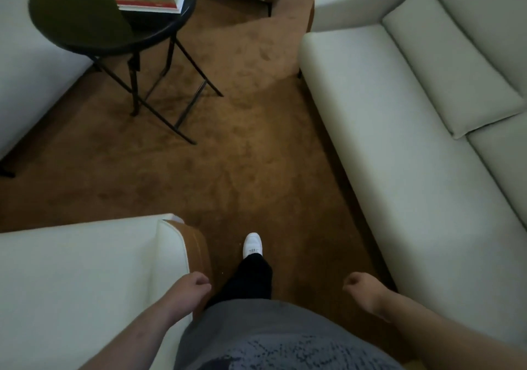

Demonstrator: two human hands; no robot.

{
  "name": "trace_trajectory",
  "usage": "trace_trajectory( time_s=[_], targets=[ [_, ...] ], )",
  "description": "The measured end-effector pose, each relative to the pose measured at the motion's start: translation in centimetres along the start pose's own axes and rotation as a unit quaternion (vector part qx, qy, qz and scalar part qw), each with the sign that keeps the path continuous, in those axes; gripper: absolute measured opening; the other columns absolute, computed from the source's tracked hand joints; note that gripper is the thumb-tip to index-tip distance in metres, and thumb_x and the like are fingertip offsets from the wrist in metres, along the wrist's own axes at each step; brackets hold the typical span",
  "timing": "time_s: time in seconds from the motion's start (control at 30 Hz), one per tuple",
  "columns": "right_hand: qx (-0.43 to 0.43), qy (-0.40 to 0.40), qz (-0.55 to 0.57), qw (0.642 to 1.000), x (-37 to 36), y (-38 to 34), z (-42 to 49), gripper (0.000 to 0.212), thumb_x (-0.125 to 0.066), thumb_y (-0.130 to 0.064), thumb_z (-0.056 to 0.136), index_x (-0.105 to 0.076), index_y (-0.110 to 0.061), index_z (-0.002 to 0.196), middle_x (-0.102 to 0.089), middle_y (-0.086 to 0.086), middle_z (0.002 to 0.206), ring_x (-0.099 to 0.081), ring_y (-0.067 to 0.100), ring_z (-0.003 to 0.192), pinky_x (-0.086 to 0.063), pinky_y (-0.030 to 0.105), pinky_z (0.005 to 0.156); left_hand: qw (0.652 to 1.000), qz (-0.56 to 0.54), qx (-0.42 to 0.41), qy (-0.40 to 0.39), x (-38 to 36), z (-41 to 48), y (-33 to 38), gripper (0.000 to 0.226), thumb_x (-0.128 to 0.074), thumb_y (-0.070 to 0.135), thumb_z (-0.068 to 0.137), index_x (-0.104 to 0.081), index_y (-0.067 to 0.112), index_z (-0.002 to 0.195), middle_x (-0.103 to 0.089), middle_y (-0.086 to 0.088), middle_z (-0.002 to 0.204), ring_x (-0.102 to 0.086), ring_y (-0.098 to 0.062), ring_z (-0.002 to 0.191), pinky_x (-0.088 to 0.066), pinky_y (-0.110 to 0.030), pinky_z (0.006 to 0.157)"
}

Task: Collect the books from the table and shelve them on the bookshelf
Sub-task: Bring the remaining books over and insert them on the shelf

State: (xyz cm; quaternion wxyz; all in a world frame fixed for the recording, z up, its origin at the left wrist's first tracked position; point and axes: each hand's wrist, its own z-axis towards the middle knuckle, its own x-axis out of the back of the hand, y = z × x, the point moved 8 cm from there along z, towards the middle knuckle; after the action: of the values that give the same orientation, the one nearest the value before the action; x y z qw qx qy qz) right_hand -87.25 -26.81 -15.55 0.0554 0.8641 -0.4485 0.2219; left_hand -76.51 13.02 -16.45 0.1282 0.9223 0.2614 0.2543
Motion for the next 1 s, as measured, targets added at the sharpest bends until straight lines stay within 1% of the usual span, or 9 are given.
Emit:
trace_trajectory(
  time_s=[0.07,0.13,0.33,0.43,0.5,0.57,0.63,0.77,1.0],
  targets=[
    [0.007,-0.001,-0.014,1.000,3.2,-4.1,1.0,0.038,-0.053,-0.023,0.102,-0.056,-0.014,0.139,-0.059,0.007,0.137,-0.058,0.021,0.123,-0.047,0.031,0.101,1.000,0.007,-0.003,-0.011,3.0,2.5,2.6,0.019,-0.053,0.027,0.099,-0.060,0.024,0.116,-0.060,0.001,0.121,-0.056,-0.014,0.108,-0.043,-0.026,0.091],
    [0.034,0.012,-0.001,0.999,6.5,-8.9,2.1,0.037,-0.053,-0.024,0.102,-0.057,-0.013,0.138,-0.059,0.007,0.137,-0.056,0.023,0.126,-0.044,0.031,0.102,1.000,0.010,-0.008,-0.010,6.4,4.8,5.2,0.026,-0.053,0.027,0.099,-0.060,0.019,0.123,-0.059,0.002,0.119,-0.055,-0.014,0.108,-0.043,-0.026,0.091],
    [0.108,0.028,0.086,0.990,13.7,-20.8,5.0,0.012,-0.054,-0.020,0.101,-0.064,-0.022,0.107,-0.064,0.000,0.111,-0.059,0.013,0.096,-0.045,0.025,0.079,1.000,-0.008,-0.004,0.021,15.3,10.7,12.3,0.023,-0.055,0.024,0.098,-0.063,0.017,0.118,-0.062,-0.002,0.115,-0.058,-0.017,0.106,-0.047,-0.029,0.086],
    [0.111,0.006,0.046,0.993,16.1,-23.3,7.5,0.012,-0.054,-0.018,0.102,-0.062,-0.020,0.110,-0.062,-0.002,0.103,-0.056,0.004,0.081,-0.043,0.014,0.062,0.999,-0.022,0.008,0.030,17.8,13.0,14.8,0.020,-0.056,0.023,0.098,-0.063,0.018,0.116,-0.062,-0.002,0.113,-0.059,-0.017,0.105,-0.049,-0.031,0.088],
    [0.101,-0.002,0.010,0.995,18.3,-23.9,9.6,0.022,-0.054,-0.017,0.102,-0.063,-0.014,0.122,-0.062,0.000,0.108,-0.057,0.006,0.084,-0.046,0.016,0.068,0.999,-0.022,0.022,0.026,18.7,14.2,15.9,0.020,-0.056,0.023,0.098,-0.063,0.018,0.115,-0.062,-0.001,0.113,-0.059,-0.016,0.105,-0.048,-0.030,0.087],
    [0.084,-0.003,-0.028,0.996,21.0,-23.9,11.6,0.030,-0.054,-0.020,0.102,-0.062,-0.012,0.130,-0.063,0.004,0.121,-0.058,0.014,0.101,-0.047,0.023,0.088,0.999,-0.021,0.045,0.019,19.2,15.2,16.7,0.019,-0.056,0.023,0.097,-0.063,0.017,0.114,-0.063,-0.001,0.111,-0.060,-0.016,0.103,-0.051,-0.032,0.089],
    [0.060,-0.011,-0.060,0.996,24.0,-24.0,13.7,0.029,-0.055,-0.022,0.101,-0.064,-0.014,0.127,-0.064,0.006,0.126,-0.057,0.017,0.107,-0.046,0.028,0.097,0.997,-0.024,0.072,0.001,19.6,16.2,17.7,0.018,-0.056,0.023,0.098,-0.063,0.016,0.113,-0.063,-0.002,0.112,-0.060,-0.015,0.104,-0.050,-0.032,0.093],
    [0.040,-0.023,-0.111,0.993,29.6,-25.8,17.7,0.009,-0.057,-0.020,0.096,-0.066,-0.022,0.098,-0.069,0.003,0.112,-0.065,0.019,0.103,-0.053,0.030,0.091,0.991,-0.057,0.120,-0.013,22.1,18.9,20.3,0.016,-0.056,0.024,0.098,-0.064,0.018,0.109,-0.063,-0.003,0.114,-0.059,-0.014,0.104,-0.049,-0.033,0.097],
    [0.088,-0.032,-0.150,0.984,37.7,-37.8,22.5,0.023,-0.055,-0.025,0.101,-0.064,-0.015,0.120,-0.065,0.002,0.113,-0.063,0.014,0.097,-0.055,0.028,0.084,0.974,-0.179,0.123,0.061,30.0,23.3,26.9,0.030,-0.053,0.030,0.099,-0.060,0.023,0.127,-0.059,0.004,0.119,-0.055,-0.016,0.113,-0.047,-0.033,0.094]
  ],
)
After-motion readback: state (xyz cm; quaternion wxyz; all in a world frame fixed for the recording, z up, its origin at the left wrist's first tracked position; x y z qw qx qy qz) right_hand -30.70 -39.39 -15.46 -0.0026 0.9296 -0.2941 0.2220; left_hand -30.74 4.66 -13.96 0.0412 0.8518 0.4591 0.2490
